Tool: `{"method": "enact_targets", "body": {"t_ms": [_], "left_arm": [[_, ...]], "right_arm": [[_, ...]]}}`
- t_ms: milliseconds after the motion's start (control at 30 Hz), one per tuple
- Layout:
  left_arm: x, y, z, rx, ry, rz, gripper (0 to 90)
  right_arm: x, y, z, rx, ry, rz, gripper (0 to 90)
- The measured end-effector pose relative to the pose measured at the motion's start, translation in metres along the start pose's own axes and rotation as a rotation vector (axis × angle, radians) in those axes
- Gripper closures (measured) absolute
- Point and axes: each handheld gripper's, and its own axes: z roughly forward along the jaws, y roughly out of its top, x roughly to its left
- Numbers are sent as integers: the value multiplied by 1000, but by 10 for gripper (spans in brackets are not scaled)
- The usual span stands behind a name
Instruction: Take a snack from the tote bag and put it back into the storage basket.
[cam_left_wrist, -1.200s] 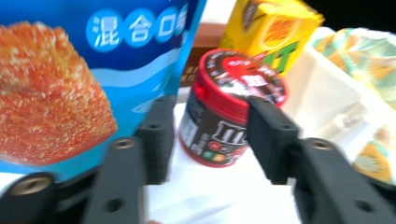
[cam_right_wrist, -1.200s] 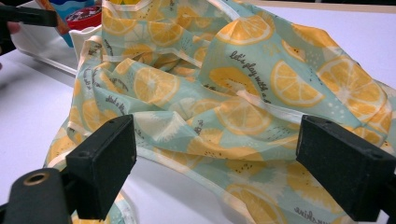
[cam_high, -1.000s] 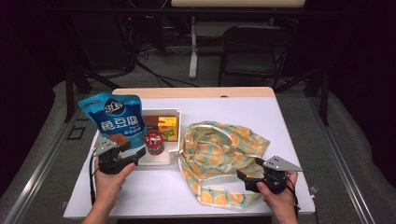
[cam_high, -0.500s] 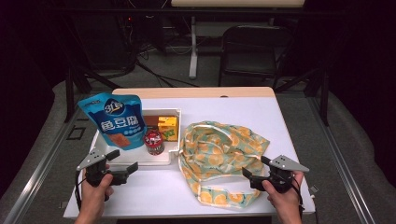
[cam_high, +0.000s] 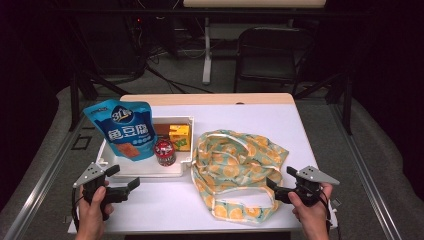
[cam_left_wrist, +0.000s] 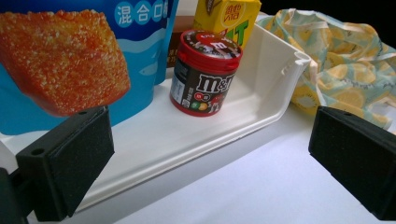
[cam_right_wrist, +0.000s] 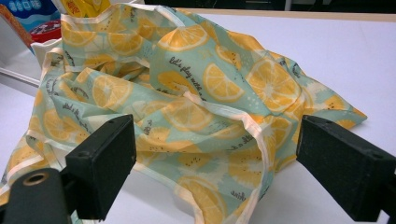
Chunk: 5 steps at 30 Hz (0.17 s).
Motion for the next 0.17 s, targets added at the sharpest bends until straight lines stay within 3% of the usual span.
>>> {"method": "enact_targets", "body": {"t_ms": [167], "left_arm": [[1, -1, 4, 19, 29, 0, 2]], "right_arm": [[-1, 0, 0, -1, 0, -7, 110]]}}
